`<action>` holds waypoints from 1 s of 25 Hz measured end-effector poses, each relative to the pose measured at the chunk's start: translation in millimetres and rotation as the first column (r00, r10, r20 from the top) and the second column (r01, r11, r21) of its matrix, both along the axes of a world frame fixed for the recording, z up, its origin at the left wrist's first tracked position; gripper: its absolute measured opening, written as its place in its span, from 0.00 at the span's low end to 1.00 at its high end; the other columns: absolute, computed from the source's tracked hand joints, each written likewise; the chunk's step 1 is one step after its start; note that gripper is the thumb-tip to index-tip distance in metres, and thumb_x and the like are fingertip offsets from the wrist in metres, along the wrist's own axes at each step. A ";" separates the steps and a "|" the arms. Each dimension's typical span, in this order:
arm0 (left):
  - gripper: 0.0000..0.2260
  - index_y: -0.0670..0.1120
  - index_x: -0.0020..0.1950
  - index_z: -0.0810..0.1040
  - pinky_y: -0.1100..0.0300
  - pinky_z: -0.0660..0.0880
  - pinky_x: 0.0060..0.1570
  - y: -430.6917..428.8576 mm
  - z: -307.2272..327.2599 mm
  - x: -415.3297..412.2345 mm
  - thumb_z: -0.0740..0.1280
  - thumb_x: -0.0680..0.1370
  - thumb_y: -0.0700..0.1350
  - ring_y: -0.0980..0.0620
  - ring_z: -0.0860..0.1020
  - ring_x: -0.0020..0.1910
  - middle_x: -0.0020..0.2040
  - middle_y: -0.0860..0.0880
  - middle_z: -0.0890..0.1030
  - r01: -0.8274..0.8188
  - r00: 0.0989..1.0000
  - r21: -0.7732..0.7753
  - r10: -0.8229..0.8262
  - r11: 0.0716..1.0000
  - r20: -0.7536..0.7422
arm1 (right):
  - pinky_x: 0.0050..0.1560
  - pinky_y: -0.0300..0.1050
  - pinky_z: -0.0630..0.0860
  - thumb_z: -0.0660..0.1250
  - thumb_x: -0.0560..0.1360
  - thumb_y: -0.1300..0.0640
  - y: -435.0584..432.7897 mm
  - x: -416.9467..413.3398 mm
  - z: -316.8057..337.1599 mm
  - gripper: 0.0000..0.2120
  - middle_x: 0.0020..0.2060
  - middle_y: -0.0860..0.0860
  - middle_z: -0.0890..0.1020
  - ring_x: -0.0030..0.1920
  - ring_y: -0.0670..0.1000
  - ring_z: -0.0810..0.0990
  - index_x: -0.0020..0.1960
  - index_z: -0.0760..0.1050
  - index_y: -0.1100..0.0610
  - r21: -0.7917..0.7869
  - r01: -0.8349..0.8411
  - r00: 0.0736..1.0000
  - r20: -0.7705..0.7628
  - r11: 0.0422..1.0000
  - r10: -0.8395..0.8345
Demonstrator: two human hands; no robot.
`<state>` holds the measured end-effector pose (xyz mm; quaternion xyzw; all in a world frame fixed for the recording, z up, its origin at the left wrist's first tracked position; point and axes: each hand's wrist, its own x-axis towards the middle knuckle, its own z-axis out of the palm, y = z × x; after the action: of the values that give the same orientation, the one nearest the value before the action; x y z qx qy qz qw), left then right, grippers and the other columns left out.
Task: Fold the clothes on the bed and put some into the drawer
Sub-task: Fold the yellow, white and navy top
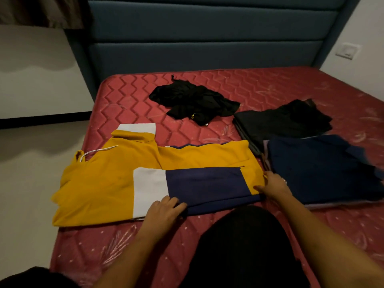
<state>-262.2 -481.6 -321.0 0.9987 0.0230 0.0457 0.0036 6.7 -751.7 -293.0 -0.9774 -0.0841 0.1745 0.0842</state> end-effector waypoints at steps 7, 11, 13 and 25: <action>0.21 0.51 0.44 0.76 0.60 0.59 0.22 -12.7 1.9 18.9 0.81 0.56 0.45 0.50 0.73 0.30 0.34 0.52 0.73 0.224 0.973 0.162 -0.210 0.961 -0.095 | 0.52 0.54 0.75 0.70 0.72 0.43 3.0 -6.8 -3.0 0.26 0.59 0.58 0.77 0.59 0.61 0.76 0.64 0.72 0.55 0.137 0.157 0.987 0.009 0.978 -0.159; 0.22 0.49 0.43 0.78 0.61 0.61 0.19 -20.7 3.3 29.9 0.82 0.54 0.45 0.50 0.74 0.29 0.33 0.51 0.73 0.153 0.985 0.128 -0.140 0.980 -0.104 | 0.46 0.50 0.75 0.66 0.77 0.47 -6.3 -12.1 1.6 0.14 0.56 0.57 0.79 0.53 0.59 0.78 0.58 0.75 0.53 0.210 0.205 0.971 0.078 0.956 -0.225; 0.20 0.49 0.38 0.78 0.62 0.60 0.18 -24.0 4.4 34.1 0.83 0.52 0.45 0.51 0.74 0.28 0.32 0.52 0.73 0.112 0.987 0.103 -0.099 0.988 -0.124 | 0.43 0.49 0.74 0.64 0.78 0.47 -10.1 -15.8 3.3 0.10 0.51 0.56 0.79 0.49 0.58 0.78 0.52 0.76 0.53 0.256 0.235 0.961 0.084 0.938 -0.264; 0.10 0.52 0.47 0.74 0.55 0.64 0.43 -29.5 -9.3 19.6 0.67 0.67 0.47 0.48 0.70 0.47 0.50 0.50 0.74 0.288 0.948 0.233 -0.310 0.929 0.065 | 0.43 0.48 0.76 0.69 0.75 0.53 -43.7 -15.4 15.0 0.09 0.41 0.54 0.78 0.44 0.54 0.78 0.40 0.75 0.57 0.154 0.107 0.993 0.023 0.982 -0.112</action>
<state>-242.7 -511.1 -330.3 0.9811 -0.1349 0.0973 -0.0993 -8.7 -795.4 -278.0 -0.9739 -0.0447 0.1471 0.1671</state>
